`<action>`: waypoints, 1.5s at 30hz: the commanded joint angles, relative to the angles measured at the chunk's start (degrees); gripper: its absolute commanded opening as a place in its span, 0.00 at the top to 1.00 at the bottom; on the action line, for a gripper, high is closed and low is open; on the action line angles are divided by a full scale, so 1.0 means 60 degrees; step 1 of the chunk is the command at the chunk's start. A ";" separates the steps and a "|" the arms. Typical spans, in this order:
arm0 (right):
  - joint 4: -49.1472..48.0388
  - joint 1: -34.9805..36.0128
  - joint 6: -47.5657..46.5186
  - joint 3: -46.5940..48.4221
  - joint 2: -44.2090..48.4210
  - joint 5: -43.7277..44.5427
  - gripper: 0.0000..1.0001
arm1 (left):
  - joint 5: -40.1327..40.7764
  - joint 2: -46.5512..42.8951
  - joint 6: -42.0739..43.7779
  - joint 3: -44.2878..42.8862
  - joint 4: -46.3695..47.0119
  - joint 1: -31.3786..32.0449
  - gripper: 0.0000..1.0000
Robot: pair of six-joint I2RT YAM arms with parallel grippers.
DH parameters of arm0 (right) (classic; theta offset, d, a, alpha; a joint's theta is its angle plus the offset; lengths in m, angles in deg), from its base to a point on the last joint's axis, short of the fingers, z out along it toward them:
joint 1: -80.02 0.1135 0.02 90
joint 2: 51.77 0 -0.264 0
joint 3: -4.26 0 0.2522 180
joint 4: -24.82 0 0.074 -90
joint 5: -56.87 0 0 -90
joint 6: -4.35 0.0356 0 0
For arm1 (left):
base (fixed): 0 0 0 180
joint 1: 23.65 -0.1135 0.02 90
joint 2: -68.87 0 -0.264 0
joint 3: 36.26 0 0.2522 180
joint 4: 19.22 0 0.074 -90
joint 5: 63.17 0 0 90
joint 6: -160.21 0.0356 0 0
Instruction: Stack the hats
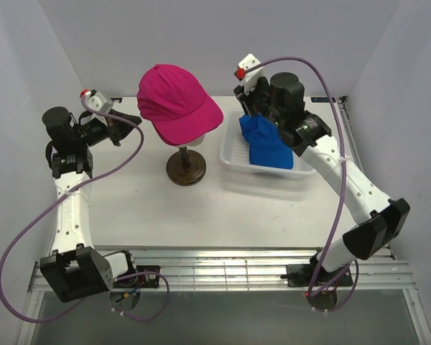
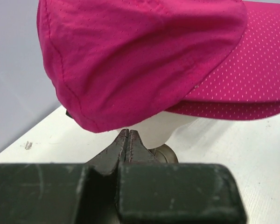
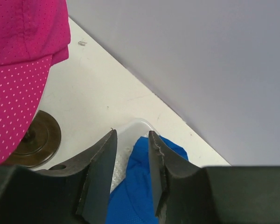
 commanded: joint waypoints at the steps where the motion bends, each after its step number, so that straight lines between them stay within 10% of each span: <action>1: -0.0012 0.0011 0.0612 0.0846 -0.0493 -0.0230 0.61 | 0.1129 -0.0235 0.0994 -0.0794 -0.2580 0.0565 0.94; 21: -0.0290 0.0332 0.1902 0.0172 -0.0538 -0.1841 0.73 | 0.1308 0.0381 0.1113 -0.1542 -0.3578 0.2163 0.94; 45: 0.0413 0.1095 0.1170 -0.0471 -0.0099 0.0458 0.78 | 0.1761 0.0278 0.1303 -0.1279 -0.3856 0.2369 0.95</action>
